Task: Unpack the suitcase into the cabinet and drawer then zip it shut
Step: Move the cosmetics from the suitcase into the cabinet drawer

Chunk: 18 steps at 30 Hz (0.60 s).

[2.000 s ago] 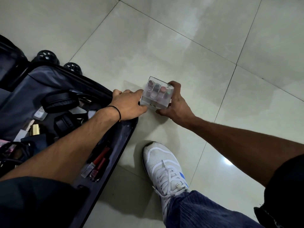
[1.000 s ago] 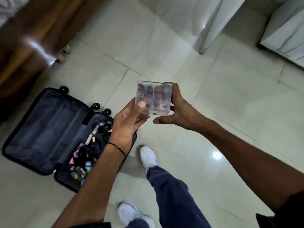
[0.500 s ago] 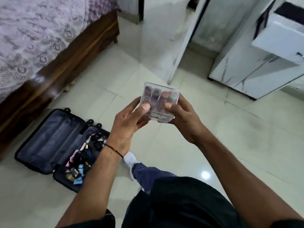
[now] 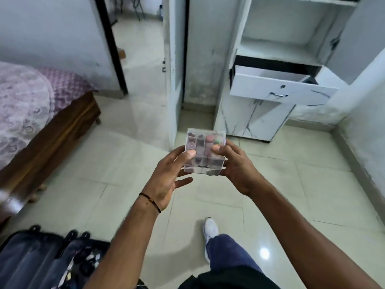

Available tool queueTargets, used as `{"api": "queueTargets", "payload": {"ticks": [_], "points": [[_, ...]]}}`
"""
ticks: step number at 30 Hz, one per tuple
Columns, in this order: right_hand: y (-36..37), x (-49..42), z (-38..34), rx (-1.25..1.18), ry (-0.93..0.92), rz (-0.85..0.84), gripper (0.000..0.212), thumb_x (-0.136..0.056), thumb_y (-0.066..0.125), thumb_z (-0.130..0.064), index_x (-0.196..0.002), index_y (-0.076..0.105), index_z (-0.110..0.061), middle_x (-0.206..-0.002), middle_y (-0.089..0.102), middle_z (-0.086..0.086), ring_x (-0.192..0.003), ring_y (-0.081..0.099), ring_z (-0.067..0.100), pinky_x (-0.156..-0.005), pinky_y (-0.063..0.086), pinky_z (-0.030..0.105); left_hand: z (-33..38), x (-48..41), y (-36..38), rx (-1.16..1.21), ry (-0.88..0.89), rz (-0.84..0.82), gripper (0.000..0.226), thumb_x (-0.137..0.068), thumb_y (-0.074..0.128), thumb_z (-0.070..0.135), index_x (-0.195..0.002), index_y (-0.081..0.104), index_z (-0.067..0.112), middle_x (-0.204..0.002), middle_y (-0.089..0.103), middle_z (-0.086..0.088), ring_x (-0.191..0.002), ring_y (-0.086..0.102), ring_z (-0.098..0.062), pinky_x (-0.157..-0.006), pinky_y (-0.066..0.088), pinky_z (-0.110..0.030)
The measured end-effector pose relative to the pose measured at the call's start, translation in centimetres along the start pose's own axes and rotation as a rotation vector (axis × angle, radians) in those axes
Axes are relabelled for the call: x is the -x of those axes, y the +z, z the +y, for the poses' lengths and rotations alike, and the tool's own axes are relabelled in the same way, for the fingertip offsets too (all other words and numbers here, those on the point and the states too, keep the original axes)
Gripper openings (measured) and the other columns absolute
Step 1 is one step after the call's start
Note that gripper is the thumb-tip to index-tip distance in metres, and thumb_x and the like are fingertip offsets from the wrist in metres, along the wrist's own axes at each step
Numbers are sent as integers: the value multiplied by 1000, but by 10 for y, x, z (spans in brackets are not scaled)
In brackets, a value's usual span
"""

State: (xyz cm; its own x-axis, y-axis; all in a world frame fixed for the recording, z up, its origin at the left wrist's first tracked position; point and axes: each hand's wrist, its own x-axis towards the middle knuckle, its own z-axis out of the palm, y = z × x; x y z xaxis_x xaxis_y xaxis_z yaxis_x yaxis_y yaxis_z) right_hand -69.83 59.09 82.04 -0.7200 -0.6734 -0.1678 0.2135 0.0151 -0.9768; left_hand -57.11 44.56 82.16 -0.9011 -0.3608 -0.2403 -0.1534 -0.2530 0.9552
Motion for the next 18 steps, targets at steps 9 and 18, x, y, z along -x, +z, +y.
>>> {"api": "queueTargets", "payload": {"ticks": [9, 18], "points": [[-181, -113, -68, -25, -99, 283, 52, -83, 70, -39, -122, 55, -8, -111, 72, 10, -103, 70, 37, -80, 58, 49, 50, -202, 149, 5, 15, -63, 26, -88, 64, 42, -112, 71, 34, -106, 74, 3, -101, 67, -22, -85, 55, -35], [-358, -271, -140, 12, -97, 300, 29, -97, 61, -34, -118, 59, -13, -112, 72, 8, -101, 72, 32, -81, 58, 46, 99, -413, 276, 27, 36, -85, 28, -88, 64, 42, -114, 70, 34, -109, 73, 7, -107, 67, -17, -81, 53, -32]]}}
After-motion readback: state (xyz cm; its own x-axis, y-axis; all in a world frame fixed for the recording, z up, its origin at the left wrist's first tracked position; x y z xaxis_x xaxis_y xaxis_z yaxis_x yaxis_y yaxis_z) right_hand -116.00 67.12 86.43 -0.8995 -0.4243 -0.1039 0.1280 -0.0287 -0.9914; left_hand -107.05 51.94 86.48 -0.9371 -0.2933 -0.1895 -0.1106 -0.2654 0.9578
